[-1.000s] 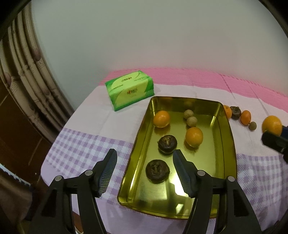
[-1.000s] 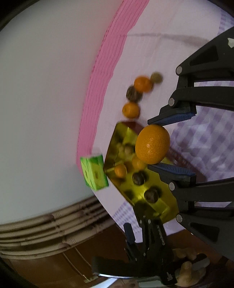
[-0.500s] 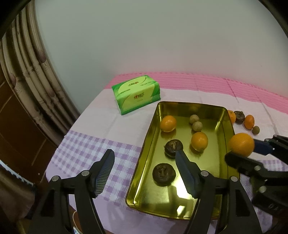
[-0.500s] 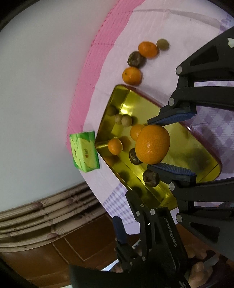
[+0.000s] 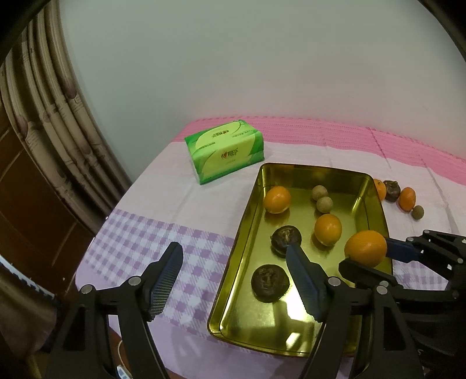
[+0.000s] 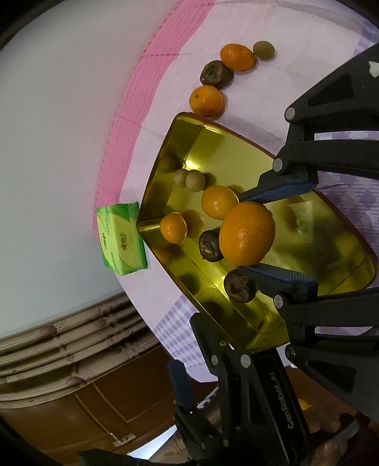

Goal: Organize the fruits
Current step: 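Lower the mandarin into the tray and open the right gripper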

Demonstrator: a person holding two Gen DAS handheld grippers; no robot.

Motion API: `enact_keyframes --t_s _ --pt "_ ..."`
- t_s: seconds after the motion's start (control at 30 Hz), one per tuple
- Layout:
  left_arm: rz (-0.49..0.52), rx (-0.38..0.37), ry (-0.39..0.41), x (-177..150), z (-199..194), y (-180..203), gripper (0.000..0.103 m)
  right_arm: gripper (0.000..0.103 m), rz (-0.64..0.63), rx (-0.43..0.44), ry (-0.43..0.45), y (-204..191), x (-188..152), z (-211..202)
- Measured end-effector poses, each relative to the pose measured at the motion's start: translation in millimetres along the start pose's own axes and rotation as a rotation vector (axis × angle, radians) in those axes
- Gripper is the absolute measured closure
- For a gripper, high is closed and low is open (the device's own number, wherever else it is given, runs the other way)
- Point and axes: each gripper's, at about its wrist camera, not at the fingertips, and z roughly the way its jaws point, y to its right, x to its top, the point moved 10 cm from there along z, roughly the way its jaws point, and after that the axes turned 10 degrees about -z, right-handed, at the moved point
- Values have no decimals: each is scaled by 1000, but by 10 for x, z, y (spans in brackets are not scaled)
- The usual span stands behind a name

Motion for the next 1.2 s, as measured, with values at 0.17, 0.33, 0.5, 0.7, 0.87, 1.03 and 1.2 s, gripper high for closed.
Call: enact_keyframes --t_s 0.17,0.33,0.5,0.7,0.87,1.03,1.2 --pt "-1 1 -4 -8 12 -5 28 65 -2 -4 -11 2 -14 76" --pt "3 5 -8 -21 27 -6 26 65 6 -2 -23 4 -28 180" --pt "2 6 -10 -36 40 -14 25 64 16 -3 -22 31 -18 247" --pt "-3 7 -14 -37 48 -30 23 63 38 14 54 103 25 79" --pt "16 16 -15 -60 52 5 23 63 17 -45 127 485 -44 -401" --pt "22 12 -10 -68 26 47 23 62 -105 -60 54 1046 -106 -650" --pt "41 25 -9 -97 38 63 23 61 -357 -28 -159 1239 -90 -290"
